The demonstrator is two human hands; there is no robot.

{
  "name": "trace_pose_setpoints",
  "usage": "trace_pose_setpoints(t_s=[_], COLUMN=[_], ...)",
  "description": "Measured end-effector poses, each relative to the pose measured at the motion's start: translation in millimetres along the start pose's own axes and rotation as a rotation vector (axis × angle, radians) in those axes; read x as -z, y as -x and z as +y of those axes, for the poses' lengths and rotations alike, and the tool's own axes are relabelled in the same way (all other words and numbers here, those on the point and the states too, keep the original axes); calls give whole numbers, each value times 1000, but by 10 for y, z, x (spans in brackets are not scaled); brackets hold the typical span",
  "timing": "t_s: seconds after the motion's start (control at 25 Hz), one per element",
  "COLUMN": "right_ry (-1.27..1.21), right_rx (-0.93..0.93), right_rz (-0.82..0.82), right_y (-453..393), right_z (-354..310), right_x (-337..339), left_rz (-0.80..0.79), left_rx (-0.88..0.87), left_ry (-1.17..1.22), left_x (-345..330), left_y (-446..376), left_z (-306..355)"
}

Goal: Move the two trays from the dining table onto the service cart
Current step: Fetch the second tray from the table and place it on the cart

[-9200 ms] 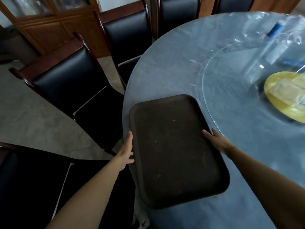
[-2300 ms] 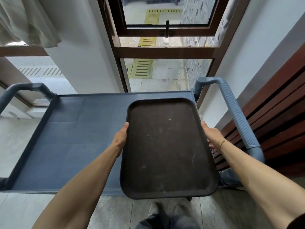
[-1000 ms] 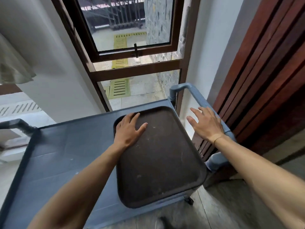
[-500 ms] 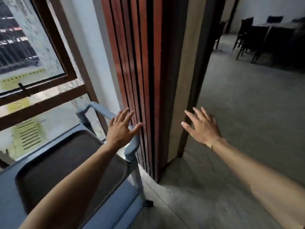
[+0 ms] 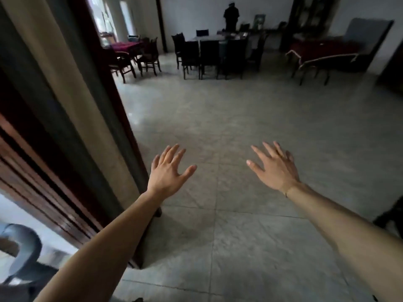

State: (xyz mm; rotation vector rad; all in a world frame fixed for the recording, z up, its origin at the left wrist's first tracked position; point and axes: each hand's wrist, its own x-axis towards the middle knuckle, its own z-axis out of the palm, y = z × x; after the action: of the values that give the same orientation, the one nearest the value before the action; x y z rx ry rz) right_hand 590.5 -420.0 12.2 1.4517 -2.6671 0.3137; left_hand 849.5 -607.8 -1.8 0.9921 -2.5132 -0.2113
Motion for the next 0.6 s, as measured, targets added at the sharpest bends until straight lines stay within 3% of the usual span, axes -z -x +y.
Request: trace_pose_setpoints(t_s=[0.32,0.6], right_ry=[80,181], right_rx=[-535,-1036], right_rz=[98,205], right_y=[1441,3270], right_z=[2002,2760], right_x=[521,980], left_rz=[-175,-359], left_rx=[-523,-999], left_ry=[205,376], left_x=[-919,-1480], left_y=[-646,-166], left_z=[2488,4619])
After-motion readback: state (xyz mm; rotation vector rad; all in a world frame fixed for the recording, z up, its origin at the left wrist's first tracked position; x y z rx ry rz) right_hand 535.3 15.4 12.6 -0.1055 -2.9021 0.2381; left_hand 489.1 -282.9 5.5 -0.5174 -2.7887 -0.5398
